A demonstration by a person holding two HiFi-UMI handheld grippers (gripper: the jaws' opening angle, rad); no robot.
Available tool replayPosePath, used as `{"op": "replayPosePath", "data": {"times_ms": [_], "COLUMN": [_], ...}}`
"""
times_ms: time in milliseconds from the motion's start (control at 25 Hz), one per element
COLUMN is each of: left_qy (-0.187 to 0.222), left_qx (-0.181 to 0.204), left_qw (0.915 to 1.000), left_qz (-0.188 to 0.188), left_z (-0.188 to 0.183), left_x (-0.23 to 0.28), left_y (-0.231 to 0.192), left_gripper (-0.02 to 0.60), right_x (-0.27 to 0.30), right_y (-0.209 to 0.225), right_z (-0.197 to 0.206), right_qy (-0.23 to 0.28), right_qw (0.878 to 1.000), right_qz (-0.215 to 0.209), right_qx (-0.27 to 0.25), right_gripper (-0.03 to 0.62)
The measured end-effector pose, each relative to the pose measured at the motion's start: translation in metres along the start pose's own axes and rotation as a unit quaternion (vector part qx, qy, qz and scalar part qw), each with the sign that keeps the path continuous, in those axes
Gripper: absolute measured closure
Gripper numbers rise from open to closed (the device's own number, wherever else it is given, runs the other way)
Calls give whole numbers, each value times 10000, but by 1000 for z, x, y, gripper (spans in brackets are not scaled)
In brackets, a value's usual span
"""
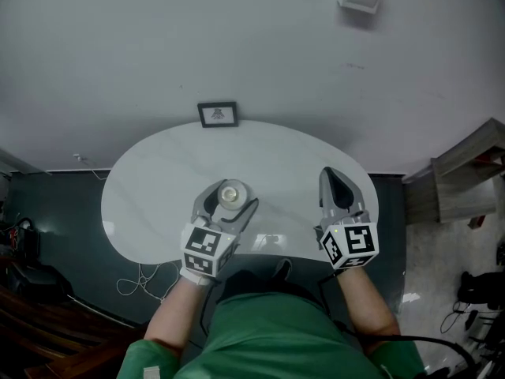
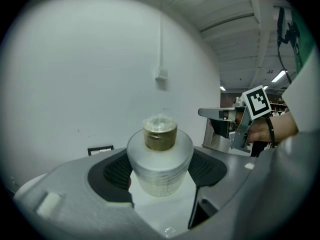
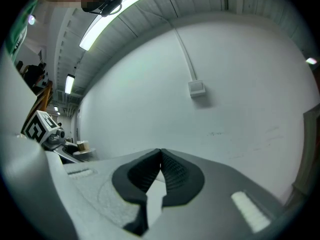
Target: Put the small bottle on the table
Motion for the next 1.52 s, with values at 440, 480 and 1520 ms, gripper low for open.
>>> {"op": "replayPosePath", "data": {"times_ms": [440,480,1520], "left_qy": [-21,-11,-51], "left_qx": [431,457,863], "left_qw": [9983,9979,9830], "left_qz": [399,464,1622], "left_z": [2,2,23], "left_x": [51,56,156], "left_y": [-29,-33,-40], "left_gripper": [239,239,239], "right_x": [29,31,37], "right_y": [18,19,39], "right_z": [6,7,25], "right_qy": [-96,-94,-246], "right_qw": [9987,9983,9866], "right_qz": [486,560,1604], "right_qx": [-121,-154,-142], "right_gripper": [599,599,599]}}
Point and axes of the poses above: the fingertips, and each gripper's own axes: x forward along the fingers, y to its right, z out of its underside, the point moved 4 cm from there along -x, backward along the fingers, and after that the axes turned 14 degrees about x, right-handed, at the moved point
